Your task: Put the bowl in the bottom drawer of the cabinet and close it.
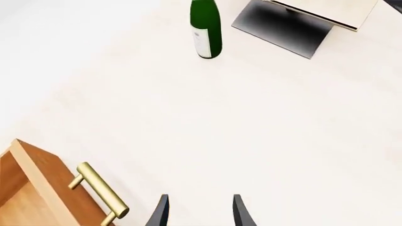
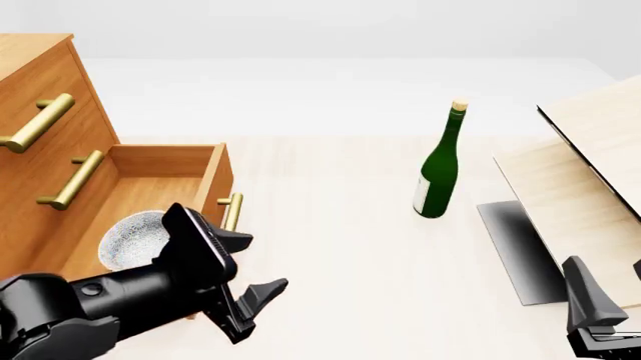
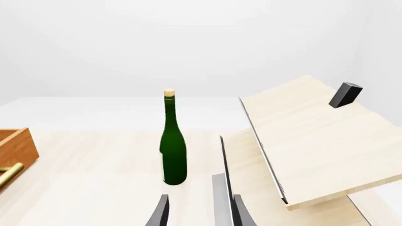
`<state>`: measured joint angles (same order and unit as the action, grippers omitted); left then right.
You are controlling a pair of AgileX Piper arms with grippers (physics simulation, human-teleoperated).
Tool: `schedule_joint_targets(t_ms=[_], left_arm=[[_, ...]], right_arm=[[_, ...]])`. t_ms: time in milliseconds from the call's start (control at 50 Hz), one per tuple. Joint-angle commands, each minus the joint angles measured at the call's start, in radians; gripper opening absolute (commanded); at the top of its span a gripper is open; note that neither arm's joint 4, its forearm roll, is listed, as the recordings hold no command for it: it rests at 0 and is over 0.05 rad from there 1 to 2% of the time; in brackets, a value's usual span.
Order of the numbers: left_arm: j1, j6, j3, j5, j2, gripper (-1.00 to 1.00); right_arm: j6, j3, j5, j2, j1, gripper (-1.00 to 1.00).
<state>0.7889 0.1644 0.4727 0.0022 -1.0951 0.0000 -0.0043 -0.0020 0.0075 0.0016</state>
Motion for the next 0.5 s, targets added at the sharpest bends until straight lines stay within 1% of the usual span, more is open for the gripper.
schedule_joint_targets(t_ms=[20, 140, 240, 320, 500], left_arm=[[0.006, -0.035, -0.013, -0.075, -0.140, 1.00], [0.017, -0.069, -0.007, -0.097, -0.204, 1.00], [0.016, -0.079, -0.012, -0.106, -0.223, 1.00], [0.018, -0.102, -0.006, -0.103, -0.242, 1.00], [0.000, -0.135, -0.010, -0.121, -0.292, 1.00]], right_arm=[[0.000, 0.000, 0.000, 0.000, 0.000, 1.00], [0.000, 0.000, 0.000, 0.000, 0.000, 1.00], [0.000, 0.000, 0.000, 0.000, 0.000, 1.00], [0.000, 0.000, 0.000, 0.000, 0.000, 1.00], [0.000, 0.000, 0.000, 0.000, 0.000, 1.00]])
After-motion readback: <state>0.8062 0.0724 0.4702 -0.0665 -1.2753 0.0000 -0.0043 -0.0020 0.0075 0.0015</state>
